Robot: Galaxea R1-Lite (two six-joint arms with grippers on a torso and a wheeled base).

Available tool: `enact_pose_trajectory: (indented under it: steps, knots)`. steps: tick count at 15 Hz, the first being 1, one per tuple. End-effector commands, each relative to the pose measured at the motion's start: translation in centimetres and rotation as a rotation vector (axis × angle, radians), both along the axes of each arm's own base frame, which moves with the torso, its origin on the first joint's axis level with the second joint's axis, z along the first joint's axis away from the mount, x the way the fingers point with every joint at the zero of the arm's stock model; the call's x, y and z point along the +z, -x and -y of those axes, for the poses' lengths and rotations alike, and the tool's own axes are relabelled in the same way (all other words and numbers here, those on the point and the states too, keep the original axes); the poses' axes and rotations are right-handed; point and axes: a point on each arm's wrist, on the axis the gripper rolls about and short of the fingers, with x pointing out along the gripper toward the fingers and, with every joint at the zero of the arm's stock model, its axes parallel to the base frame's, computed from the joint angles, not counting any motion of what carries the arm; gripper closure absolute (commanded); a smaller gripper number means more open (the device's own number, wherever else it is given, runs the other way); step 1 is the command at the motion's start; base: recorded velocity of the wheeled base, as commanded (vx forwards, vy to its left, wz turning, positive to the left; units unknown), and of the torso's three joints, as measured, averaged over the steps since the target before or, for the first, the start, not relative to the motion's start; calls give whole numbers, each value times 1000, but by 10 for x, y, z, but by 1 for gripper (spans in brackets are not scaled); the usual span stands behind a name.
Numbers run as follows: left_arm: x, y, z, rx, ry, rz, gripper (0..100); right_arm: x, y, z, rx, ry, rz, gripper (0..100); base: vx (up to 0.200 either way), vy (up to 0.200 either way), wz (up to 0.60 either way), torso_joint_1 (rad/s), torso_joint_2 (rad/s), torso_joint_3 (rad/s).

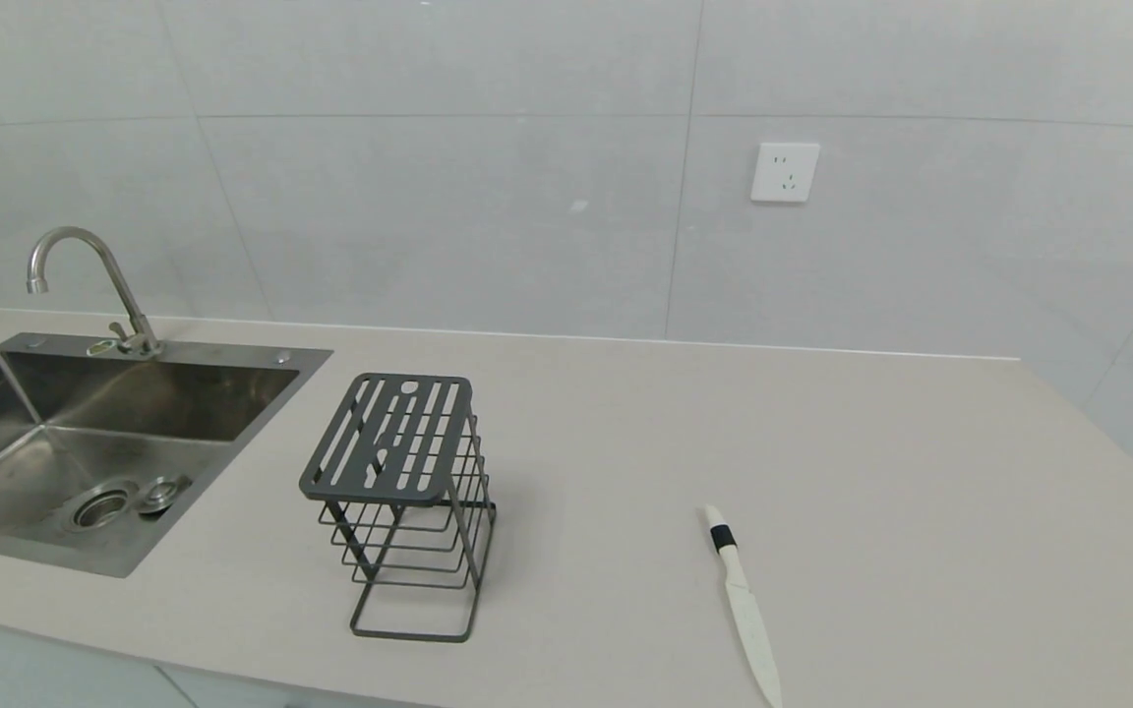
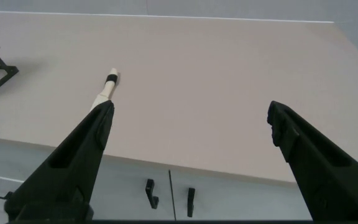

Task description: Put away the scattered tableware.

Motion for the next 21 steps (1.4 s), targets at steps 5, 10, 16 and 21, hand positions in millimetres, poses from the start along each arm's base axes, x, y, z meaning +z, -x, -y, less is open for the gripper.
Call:
enact_pose_trajectory:
  steps: [5,10,16,21]
  knots:
    - [0,0,0,-1,-3,-1,0,0,0,0,1,1,1,0,0,0,0,111,-23,83]
    - [0,0,0,-7,-17,0,0,0,0,0,1,1,1,0,0,0,0,112,-231,-119]
    - [1,0,0,-18,-48,6,0,0,0,0,0,0,1,0,0,0,0,0,0,0]
    - [1,0,0,-16,-46,6,0,11,-1,0,7,-11,106,0,0,0,0,0,0,0]
